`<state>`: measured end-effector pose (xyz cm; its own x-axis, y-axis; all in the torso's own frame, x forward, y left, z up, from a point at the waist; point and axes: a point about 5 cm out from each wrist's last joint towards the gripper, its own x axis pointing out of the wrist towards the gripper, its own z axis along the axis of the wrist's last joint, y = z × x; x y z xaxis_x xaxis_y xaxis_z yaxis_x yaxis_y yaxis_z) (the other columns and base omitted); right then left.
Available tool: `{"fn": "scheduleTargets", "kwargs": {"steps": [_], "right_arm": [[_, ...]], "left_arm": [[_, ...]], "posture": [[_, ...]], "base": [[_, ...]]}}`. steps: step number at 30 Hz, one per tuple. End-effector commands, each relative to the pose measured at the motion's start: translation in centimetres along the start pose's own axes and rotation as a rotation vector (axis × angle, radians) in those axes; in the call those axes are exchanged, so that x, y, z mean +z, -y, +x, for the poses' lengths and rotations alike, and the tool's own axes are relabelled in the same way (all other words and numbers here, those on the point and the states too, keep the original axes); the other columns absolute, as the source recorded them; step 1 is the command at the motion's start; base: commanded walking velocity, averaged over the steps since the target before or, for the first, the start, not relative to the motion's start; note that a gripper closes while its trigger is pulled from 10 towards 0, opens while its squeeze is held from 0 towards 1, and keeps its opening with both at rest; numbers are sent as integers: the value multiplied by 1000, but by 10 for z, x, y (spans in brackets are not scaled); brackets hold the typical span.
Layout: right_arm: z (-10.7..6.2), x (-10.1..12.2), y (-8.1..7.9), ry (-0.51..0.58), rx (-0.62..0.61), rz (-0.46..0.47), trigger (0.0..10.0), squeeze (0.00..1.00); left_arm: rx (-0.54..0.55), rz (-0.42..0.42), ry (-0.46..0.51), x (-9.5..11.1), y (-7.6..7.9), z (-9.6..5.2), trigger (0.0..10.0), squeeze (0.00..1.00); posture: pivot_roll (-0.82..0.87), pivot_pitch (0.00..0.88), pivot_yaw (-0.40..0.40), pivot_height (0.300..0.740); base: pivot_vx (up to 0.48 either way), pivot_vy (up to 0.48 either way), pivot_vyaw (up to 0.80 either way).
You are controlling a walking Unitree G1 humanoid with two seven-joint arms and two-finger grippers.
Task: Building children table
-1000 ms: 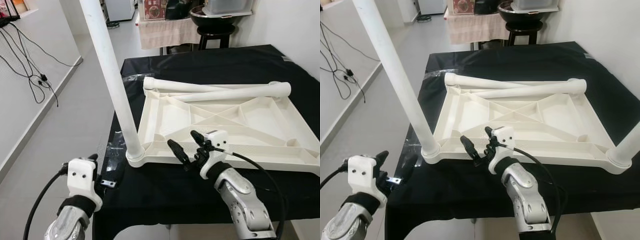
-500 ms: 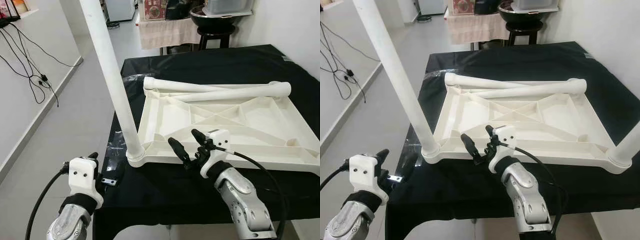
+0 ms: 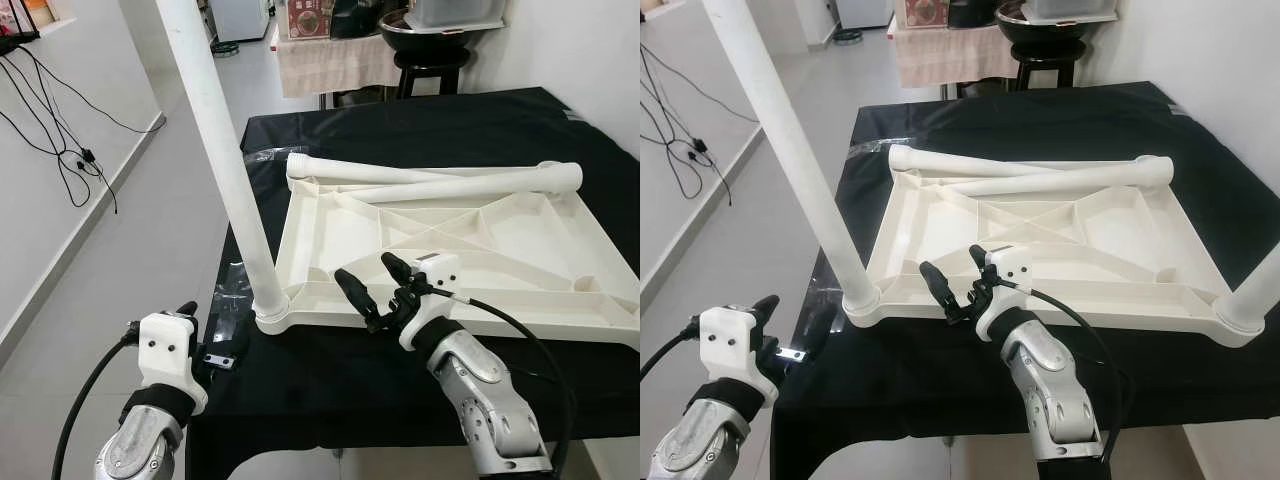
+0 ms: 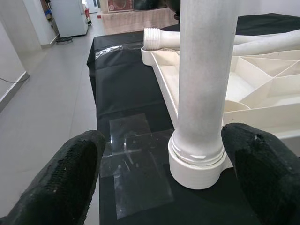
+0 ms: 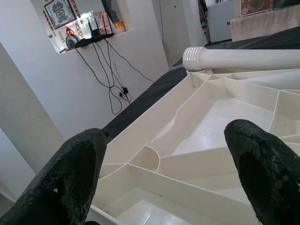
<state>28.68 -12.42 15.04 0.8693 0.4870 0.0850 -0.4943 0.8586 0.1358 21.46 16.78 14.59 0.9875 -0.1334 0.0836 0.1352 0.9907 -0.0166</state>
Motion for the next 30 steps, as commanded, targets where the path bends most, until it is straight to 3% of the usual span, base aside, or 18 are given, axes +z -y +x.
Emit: {"fn": "scheduleTargets", "kwargs": {"steps": [1,30], "right_arm": [[2,0,-2,-5,4,19,10000,0],[7,1,-2,-7,9,34,10000,0]], "left_arm": [[4,5,-18,-4,-2,0,10000,0],[15,28,0,-1,-3,0,10000,0]], "posture": [[-42,111,74,740],[-38,110,69,740]], "base": [[0,0,0],[0,0,0]]}}
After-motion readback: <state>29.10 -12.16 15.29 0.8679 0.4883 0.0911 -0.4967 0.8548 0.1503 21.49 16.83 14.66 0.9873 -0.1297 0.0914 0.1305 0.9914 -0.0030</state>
